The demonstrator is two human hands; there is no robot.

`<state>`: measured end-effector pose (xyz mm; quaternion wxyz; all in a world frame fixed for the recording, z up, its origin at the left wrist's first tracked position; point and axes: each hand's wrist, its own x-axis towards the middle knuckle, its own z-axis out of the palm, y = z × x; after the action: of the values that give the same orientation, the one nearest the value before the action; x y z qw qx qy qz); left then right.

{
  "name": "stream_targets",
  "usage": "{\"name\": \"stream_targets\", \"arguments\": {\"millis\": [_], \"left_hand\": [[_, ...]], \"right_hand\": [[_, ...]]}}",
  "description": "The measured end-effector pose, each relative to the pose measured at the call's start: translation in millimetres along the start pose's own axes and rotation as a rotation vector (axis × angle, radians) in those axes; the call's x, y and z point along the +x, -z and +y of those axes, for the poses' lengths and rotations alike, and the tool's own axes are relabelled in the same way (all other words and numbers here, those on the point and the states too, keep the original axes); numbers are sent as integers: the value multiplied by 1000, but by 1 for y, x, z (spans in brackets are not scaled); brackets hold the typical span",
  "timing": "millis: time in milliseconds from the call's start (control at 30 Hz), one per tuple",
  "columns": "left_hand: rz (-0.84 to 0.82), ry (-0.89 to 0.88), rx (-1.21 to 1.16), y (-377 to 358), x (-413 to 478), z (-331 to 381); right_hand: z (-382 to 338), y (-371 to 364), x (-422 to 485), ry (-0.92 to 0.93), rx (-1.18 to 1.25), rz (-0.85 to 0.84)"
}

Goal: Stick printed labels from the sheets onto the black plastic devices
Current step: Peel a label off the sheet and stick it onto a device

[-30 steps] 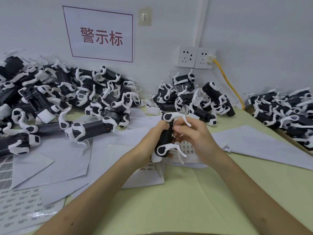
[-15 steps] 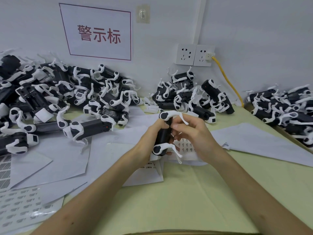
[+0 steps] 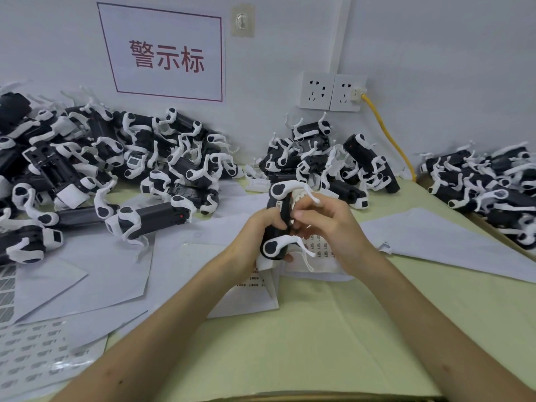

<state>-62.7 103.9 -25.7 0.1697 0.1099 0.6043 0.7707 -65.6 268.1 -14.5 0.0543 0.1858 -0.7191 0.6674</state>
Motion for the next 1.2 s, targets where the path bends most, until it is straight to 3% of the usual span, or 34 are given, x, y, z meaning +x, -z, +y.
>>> {"name": "stream_targets", "arguments": {"millis": [200,300,400,533,633,733,867,967,1100,1200], "left_hand": [[11,-15,-4,-3,-2,1],[67,49,107,-7,0,9],[164,98,312,-7,12,15],[201,-87,409,7,17,13],[82,-82,483,-1,16,19],[59,152,571,-3,20,12],[-18,69,288,5,21,-7],[-55,40,307,8,18,-9],[110,-9,225,5,11,0],[209,-81,25,10,3,13]], "right_hand": [[3,14,2,69,-43,288],[3,22,5,107,-36,376],[3,25,7,114,-5,417],[3,26,8,120,19,423],[1,27,7,105,19,431],[-2,30,8,42,5,360],[1,36,9,-54,-46,37],[7,34,9,-89,-151,-136],[2,32,9,-125,-118,-81],[2,47,12,-190,58,-3]]}}
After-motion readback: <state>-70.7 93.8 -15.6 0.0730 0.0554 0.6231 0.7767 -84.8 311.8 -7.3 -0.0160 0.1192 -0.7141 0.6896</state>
